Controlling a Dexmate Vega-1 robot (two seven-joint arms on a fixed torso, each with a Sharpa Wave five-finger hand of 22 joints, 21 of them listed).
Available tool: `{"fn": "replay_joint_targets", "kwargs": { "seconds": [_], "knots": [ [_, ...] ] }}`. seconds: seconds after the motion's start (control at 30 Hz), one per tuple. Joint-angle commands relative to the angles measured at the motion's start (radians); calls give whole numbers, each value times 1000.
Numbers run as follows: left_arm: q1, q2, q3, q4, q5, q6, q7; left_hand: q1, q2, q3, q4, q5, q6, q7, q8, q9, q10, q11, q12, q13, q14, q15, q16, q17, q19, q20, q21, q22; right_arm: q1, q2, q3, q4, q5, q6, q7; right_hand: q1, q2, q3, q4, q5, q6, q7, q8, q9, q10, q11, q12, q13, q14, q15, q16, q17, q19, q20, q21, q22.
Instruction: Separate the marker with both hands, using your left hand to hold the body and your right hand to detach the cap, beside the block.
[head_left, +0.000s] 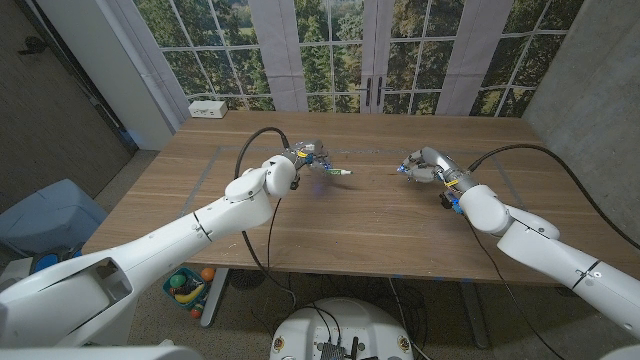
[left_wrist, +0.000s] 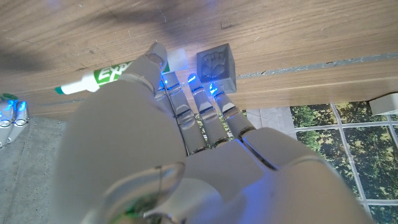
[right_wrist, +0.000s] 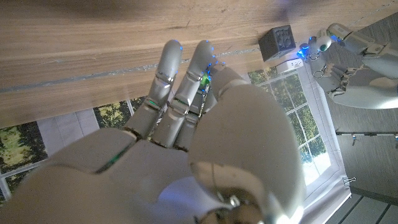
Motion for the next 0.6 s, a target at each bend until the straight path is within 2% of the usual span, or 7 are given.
{"fn": "replay_joint_targets", "kwargs": {
  "seconds": [0.03,0.17,0.6],
  "knots": [
    [12,17,28,-25,44,34,-25,19,33,2,7,2,6,-1,-1,1,142,-105,5,138,0,-167,-3,4,-2,1,-4,4,10,-23,-37,-32,-67,-96,1,-1,-6,10,2,8,1,0,0,2,29,-24,4,4,3,-34,-3,5,-9,-138,7,-3],
    [8,15,34,-18,50,40,-41,19,35,1,8,2,4,-3,-3,1,138,-105,1,138,-1,-168,-4,4,-2,2,-4,4,12,-28,-49,-44,-90,-126,1,-1,-6,10,1,8,-1,0,-1,2,30,-24,3,6,3,-34,-4,6,-10,-138,9,-6],
    [2,16,85,-2,172,52,-57,19,36,-4,8,-2,3,-10,-5,1,135,-106,-7,132,-6,-168,-7,3,-2,2,-4,4,30,-35,-86,-65,-153,-193,12,-5,-6,13,3,9,-3,-2,-4,3,29,-29,-3,11,4,-33,-7,11,-16,-138,17,-20]
  ]
}}
